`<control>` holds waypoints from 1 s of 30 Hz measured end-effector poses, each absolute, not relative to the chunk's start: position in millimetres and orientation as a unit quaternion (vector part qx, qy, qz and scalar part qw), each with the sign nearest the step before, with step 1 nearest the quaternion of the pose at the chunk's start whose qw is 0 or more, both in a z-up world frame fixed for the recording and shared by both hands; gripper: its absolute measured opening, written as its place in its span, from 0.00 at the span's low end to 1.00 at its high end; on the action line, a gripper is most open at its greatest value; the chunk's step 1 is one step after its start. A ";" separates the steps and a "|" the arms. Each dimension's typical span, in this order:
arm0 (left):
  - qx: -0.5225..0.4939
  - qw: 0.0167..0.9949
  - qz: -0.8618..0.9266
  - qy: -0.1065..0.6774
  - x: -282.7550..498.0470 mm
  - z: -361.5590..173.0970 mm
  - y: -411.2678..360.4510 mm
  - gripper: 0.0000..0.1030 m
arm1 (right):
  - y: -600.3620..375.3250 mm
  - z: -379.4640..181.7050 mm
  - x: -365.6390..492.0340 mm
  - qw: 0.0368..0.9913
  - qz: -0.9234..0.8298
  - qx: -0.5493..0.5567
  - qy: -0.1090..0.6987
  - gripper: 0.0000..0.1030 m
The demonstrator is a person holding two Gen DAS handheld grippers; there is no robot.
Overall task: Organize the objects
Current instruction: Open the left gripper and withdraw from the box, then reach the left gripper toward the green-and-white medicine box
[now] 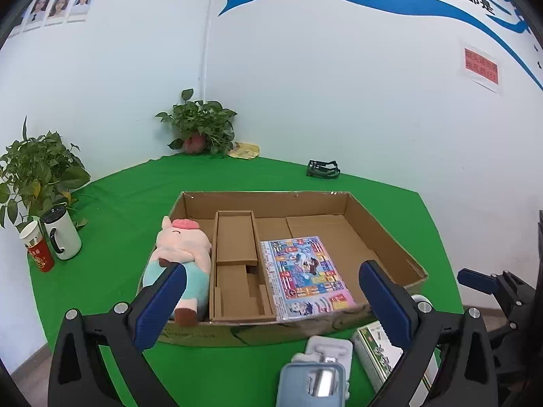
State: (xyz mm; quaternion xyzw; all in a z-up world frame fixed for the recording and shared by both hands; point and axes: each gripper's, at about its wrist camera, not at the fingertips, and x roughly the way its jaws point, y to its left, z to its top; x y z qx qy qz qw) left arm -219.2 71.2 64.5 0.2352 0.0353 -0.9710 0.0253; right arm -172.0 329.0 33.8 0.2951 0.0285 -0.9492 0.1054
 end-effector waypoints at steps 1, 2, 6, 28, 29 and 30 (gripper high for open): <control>0.239 0.021 -0.970 0.035 -215.8 65.8 74.6 1.00 | 329.8 34.6 -164.3 0.099 -0.950 0.295 0.025 1.00; 0.244 0.016 -0.969 0.037 -212.4 66.2 77.0 1.00 | 330.7 35.6 -158.0 0.095 -0.951 0.294 0.021 1.00; 0.265 -0.004 -0.963 0.050 -199.5 63.3 85.4 0.99 | 329.6 34.0 -138.5 0.088 -0.950 0.299 0.018 1.00; 0.408 -0.127 -0.896 0.124 -196.5 -14.5 109.5 0.99 | 349.8 -18.9 -85.9 0.145 -0.925 0.350 -0.011 0.99; 0.415 -0.138 -0.890 0.129 -199.2 -19.2 113.2 0.99 | 348.6 -21.8 -84.4 0.145 -0.924 0.353 -0.010 0.99; 0.422 -0.153 -0.883 0.137 -202.5 -24.1 117.0 0.99 | 346.8 -24.0 -83.2 0.147 -0.923 0.355 -0.005 0.99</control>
